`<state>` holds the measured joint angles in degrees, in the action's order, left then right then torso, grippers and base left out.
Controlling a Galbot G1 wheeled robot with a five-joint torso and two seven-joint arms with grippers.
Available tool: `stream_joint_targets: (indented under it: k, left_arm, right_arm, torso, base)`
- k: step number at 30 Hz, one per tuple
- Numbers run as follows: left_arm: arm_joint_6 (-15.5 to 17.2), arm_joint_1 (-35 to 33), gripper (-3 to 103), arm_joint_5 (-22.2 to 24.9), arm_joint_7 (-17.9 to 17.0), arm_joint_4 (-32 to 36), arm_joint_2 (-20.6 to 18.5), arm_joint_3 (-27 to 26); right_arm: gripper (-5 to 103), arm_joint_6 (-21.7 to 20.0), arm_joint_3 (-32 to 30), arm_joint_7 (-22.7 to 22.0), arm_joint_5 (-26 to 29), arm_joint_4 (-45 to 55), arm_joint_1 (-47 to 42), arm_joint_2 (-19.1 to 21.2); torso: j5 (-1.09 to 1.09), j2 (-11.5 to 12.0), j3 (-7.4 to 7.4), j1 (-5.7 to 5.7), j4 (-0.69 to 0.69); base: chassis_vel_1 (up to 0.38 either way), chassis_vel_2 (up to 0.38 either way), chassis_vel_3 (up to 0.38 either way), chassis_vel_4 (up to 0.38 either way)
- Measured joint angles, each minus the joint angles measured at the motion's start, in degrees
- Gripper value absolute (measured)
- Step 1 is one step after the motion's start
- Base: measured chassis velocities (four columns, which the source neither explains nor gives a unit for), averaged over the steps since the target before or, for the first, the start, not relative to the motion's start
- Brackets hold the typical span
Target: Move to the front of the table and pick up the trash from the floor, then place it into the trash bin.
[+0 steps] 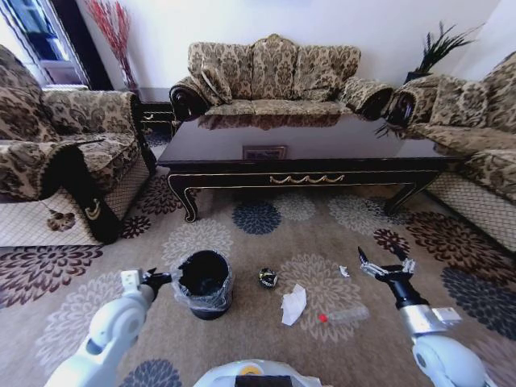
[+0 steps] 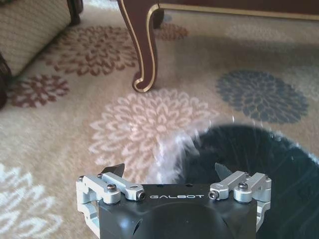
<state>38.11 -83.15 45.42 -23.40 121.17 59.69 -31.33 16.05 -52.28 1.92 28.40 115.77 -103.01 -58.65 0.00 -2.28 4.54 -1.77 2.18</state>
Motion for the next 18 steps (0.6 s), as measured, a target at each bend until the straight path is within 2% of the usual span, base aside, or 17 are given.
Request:
stream_joint_targets:
  k: [7,13,14,16,18]
  left_arm:
    - [-0.5,1.6,100,-2.3,-0.1,-4.1,1.5,2.9]
    - [-1.7,3.2,100,-2.1,0.7,-6.8,2.2,4.1]
    - [-1.8,3.4,102,-1.7,0.7,-7.1,2.4,4.3]
    - [-1.8,3.4,93,-1.4,0.6,-7.3,2.6,4.6]
    - [-1.7,3.3,93,-1.2,0.4,-7.3,2.7,4.7]
  right_arm:
    - [100,0.1,-0.4,0.0,-0.2,-0.6,-0.4,-0.5]
    - [100,0.2,-0.7,0.0,-0.2,-0.8,-0.6,-0.4]
    - [100,0.1,-0.7,0.0,-0.2,-0.8,-0.7,-0.3]
    - [100,0.2,-0.8,0.0,-0.2,-1.0,-0.7,0.1]
    - [100,0.1,-0.9,0.0,-0.2,-1.1,-0.6,0.2]
  torso:
    - [0.00,0.0,0.00,0.00,-0.01]
    - [0.00,0.0,0.00,0.00,0.00]
    - [0.00,0.0,0.00,0.00,0.00]
    - [0.00,0.0,0.00,0.00,-0.01]
    - [0.00,0.0,0.00,0.00,0.00]
  base:
    - [0.000,0.000,0.000,0.000]
    - [0.000,0.000,0.000,0.000]
    - [0.000,0.000,0.000,0.000]
    - [0.000,0.000,0.000,0.000]
    - [0.000,0.000,0.000,0.000]
